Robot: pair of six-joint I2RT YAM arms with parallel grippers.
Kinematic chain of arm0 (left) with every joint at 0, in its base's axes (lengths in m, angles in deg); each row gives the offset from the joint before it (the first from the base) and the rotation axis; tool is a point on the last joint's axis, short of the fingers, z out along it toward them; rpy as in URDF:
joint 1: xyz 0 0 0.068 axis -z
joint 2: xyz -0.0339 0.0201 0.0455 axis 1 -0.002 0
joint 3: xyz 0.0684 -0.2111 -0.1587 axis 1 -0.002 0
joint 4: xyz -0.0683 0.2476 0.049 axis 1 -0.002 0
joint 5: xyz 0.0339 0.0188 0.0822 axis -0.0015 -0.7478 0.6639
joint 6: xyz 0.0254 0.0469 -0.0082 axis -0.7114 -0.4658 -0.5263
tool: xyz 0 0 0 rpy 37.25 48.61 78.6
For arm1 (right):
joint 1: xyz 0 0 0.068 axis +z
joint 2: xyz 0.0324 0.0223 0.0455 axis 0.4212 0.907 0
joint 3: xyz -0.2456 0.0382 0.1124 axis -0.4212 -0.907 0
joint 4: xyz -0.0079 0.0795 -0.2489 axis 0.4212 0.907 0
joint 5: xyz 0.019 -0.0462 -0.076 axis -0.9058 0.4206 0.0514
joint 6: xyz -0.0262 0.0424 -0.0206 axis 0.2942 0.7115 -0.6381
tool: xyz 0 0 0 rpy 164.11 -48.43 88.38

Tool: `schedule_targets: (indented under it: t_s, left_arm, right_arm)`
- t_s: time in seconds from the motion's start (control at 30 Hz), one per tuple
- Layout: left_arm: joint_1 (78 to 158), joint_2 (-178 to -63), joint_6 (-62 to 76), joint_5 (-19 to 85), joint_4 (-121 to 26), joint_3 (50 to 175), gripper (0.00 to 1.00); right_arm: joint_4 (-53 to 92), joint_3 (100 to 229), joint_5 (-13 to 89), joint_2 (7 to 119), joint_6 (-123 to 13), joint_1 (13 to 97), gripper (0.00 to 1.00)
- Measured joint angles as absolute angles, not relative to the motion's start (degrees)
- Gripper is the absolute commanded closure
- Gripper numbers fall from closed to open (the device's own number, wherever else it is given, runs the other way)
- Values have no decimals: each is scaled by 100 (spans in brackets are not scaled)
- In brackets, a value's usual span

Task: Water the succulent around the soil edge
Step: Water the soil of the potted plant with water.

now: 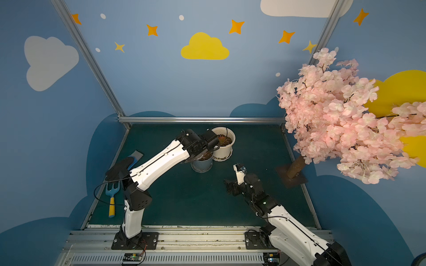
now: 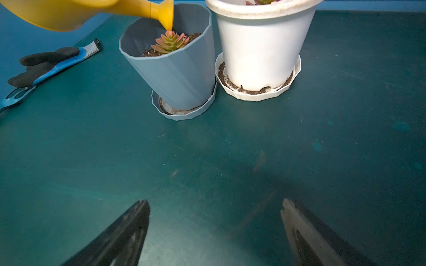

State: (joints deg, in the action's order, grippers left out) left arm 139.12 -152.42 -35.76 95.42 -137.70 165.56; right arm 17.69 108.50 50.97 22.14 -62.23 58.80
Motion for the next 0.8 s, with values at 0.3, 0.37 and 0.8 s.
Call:
schedule_targets:
  t_s: [0.3, 0.37, 0.8]
  left_arm:
    - [13977, -15135, -3576, 9708, -13794, 16528, 97]
    - [13990, -15109, -3574, 9726, -13794, 16508, 97]
    - [14097, -14783, -3373, 9798, -13921, 16077, 97]
  right_arm:
    - [1764, 10850, 5025, 2214, -6197, 5880, 5]
    - [1762, 10850, 5014, 2214, -6189, 5880, 5]
    - [1755, 10850, 4887, 2306, -6182, 5880, 5]
